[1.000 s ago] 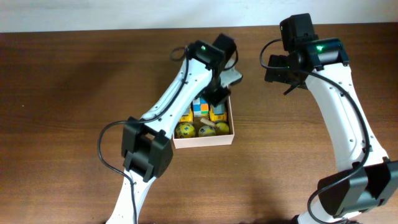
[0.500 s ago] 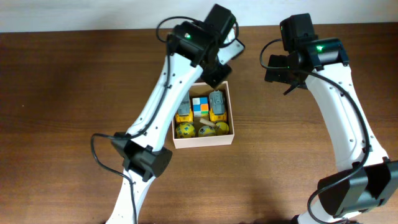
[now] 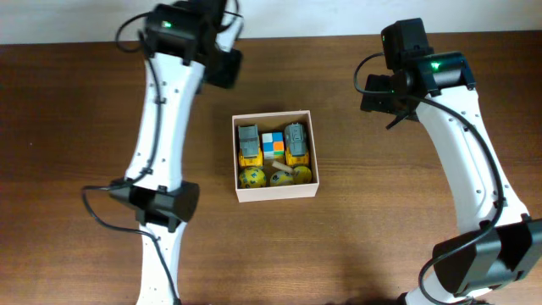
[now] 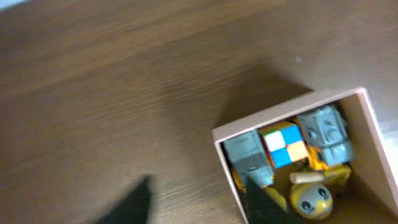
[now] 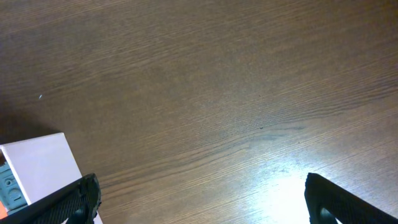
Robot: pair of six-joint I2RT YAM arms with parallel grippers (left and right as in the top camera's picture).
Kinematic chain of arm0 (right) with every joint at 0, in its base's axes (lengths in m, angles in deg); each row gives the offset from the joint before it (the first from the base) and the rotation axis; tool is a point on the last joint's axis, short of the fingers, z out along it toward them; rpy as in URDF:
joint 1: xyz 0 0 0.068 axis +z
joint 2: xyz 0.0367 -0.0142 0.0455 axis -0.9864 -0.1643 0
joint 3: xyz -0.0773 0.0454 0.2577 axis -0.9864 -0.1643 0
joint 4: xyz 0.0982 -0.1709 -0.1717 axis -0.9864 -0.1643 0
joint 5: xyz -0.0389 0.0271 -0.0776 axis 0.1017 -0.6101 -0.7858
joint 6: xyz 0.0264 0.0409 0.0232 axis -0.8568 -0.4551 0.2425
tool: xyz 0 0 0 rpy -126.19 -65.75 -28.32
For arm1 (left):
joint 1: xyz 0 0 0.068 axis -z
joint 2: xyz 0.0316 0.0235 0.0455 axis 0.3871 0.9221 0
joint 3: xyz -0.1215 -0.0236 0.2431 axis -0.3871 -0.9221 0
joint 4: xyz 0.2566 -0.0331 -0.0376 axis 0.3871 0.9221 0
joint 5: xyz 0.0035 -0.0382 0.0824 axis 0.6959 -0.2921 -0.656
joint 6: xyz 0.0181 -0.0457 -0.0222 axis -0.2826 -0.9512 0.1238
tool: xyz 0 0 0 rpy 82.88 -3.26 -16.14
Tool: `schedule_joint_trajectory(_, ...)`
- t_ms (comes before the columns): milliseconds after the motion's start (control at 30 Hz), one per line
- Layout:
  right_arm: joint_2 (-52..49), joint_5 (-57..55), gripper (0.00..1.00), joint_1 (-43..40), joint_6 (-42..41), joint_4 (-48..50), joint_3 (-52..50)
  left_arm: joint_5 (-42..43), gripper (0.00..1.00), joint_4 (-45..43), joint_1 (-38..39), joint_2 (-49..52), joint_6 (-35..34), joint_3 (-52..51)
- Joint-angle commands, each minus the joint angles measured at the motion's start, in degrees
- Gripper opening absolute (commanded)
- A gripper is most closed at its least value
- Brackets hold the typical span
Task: Pack container
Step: 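Raise the left gripper and withdraw it to the upper left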
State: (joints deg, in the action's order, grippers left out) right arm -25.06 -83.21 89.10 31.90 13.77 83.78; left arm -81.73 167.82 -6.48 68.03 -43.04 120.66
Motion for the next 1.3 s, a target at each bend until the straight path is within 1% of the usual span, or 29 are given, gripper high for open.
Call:
schedule_joint_trajectory(0, -0.26, -0.70, 0.99, -0.28, -0.28, 0.02, -0.13, -0.13, 0.99, 0.20, -0.61, -2.14, -2.27, 0.79)
schedule_joint_trajectory(1100, -0.26, -0.72, 0.99, -0.28, -0.28, 0.02, -0.13, -0.15, 0.99, 0.20, -0.55, -2.10, -2.05, 0.74)
schedule_joint_trajectory(1267, -0.26, -0.72, 0.99, -0.28, -0.28, 0.02, -0.13, -0.17, 0.99, 0.20, 0.55, -5.77, -2.03, 0.74)
